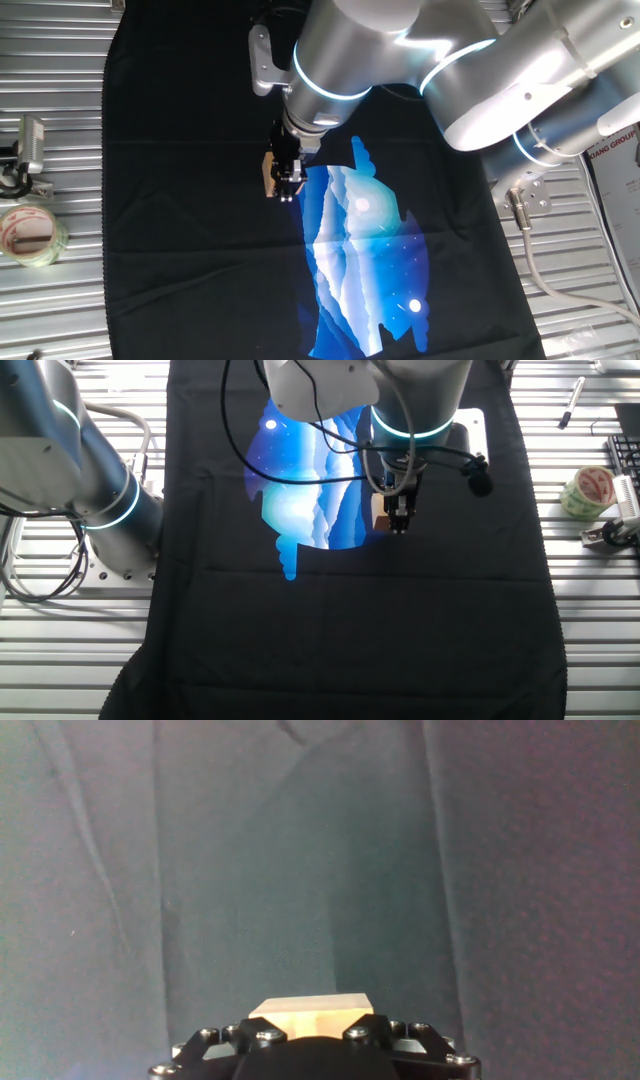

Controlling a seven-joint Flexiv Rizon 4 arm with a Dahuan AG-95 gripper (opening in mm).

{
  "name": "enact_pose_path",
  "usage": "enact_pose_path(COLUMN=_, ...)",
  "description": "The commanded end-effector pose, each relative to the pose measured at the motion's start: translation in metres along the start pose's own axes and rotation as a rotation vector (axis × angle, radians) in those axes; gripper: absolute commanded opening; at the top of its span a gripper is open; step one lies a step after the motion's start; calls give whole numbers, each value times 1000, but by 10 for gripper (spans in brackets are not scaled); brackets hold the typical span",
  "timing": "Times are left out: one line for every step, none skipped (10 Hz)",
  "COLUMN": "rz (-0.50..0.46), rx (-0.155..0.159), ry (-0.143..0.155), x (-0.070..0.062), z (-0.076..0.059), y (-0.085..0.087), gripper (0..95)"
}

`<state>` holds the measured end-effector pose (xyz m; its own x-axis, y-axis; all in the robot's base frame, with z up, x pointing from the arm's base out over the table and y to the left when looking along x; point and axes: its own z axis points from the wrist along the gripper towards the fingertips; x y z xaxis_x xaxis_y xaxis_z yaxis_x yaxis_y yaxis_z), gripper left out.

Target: Pick up the small block on the left and move it to the right

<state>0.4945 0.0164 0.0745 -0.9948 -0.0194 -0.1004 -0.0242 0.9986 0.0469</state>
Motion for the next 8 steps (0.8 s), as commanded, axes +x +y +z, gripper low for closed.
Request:
enact_pose_path(rz=-65, rx=-26, ry=10, x=0, z=1, y=1, gripper=0)
enact_pose_path(rz=-82, rx=-34, ry=8, x=0, z=1, y=1, gripper=0)
enact_pose_path(rz=-95, rx=-54, ry=8, x=0, z=1, y=1, gripper=0)
enact_pose_path(rz=-90, rx=-56, ry=4, x=0, z=1, y=1, gripper=0)
enact_pose_path(rz=-87, rx=-58, ry=6, x=0, z=1, y=1, gripper=0)
enact_pose_path(rz=-91, rx=-58, ry=3, x=0, z=1, y=1, gripper=0)
enact_pose_path(rz=-94, rx=-56, ry=-2, x=0, z=1, y=1, gripper=0)
enact_pose_path(rz=-92, rx=-54, ry=-4, x=0, z=1, y=1, gripper=0)
